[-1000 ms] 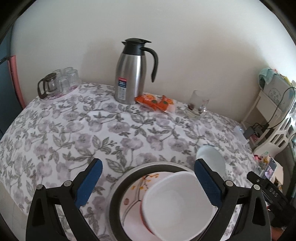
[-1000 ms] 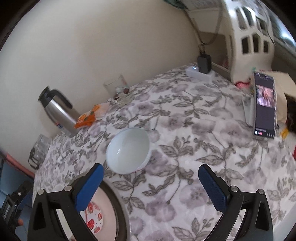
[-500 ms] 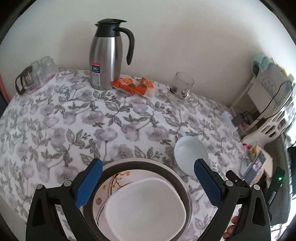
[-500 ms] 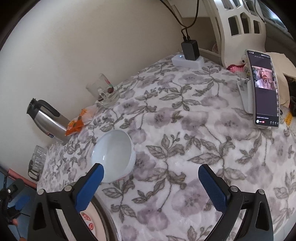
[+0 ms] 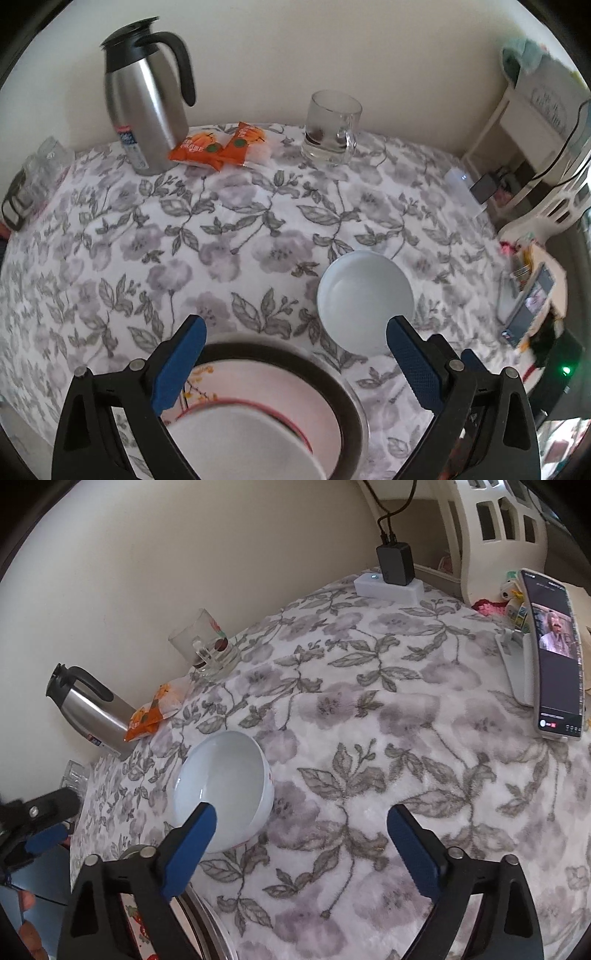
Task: Organize plates and bowls
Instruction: 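Move both tools toward the remaining white bowl on the cloth, then close the left tool on the white bowl rim while the right tool grips it too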
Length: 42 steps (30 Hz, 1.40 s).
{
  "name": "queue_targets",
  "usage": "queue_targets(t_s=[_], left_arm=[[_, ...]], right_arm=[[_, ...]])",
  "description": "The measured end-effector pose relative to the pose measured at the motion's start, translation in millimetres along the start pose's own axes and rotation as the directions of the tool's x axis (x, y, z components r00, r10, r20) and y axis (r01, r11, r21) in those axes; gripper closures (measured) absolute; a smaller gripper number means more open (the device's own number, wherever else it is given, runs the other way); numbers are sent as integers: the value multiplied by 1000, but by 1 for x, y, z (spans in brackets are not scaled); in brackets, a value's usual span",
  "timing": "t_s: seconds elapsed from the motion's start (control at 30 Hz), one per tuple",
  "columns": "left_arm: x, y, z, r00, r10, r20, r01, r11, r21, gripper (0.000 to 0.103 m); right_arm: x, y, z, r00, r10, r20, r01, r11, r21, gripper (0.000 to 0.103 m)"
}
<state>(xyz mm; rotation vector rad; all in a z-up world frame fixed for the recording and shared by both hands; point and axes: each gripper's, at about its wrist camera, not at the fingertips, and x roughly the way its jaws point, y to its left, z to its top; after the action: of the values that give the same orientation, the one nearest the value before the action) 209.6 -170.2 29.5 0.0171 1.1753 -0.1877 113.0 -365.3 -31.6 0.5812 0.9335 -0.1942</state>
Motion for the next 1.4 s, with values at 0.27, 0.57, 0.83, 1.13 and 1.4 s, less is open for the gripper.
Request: queue_targets(t_s=[0.27, 0.57, 0.83, 1.13, 1.4], left_arm=[[38, -7, 18, 994, -25, -107, 19, 998, -56, 19], [69, -25, 30, 985, 11, -173, -16, 1000, -23, 33], [100, -26, 34, 971, 67, -229, -73, 997, -17, 47], [122, -31, 39, 961, 83, -264, -84, 996, 6, 64], [142, -33, 38, 954, 75, -291, -74, 997, 13, 72]], right_arm=[[15, 2, 1, 1000, -15, -23, 14, 1000, -10, 21], [31, 5, 4, 999, 5, -49, -5, 1000, -13, 34], [47, 4, 5, 997, 14, -77, -14, 1000, 8, 47], [58, 8, 9, 994, 32, -103, -30, 999, 13, 61], [71, 13, 8, 990, 56, -130, -54, 998, 16, 71]])
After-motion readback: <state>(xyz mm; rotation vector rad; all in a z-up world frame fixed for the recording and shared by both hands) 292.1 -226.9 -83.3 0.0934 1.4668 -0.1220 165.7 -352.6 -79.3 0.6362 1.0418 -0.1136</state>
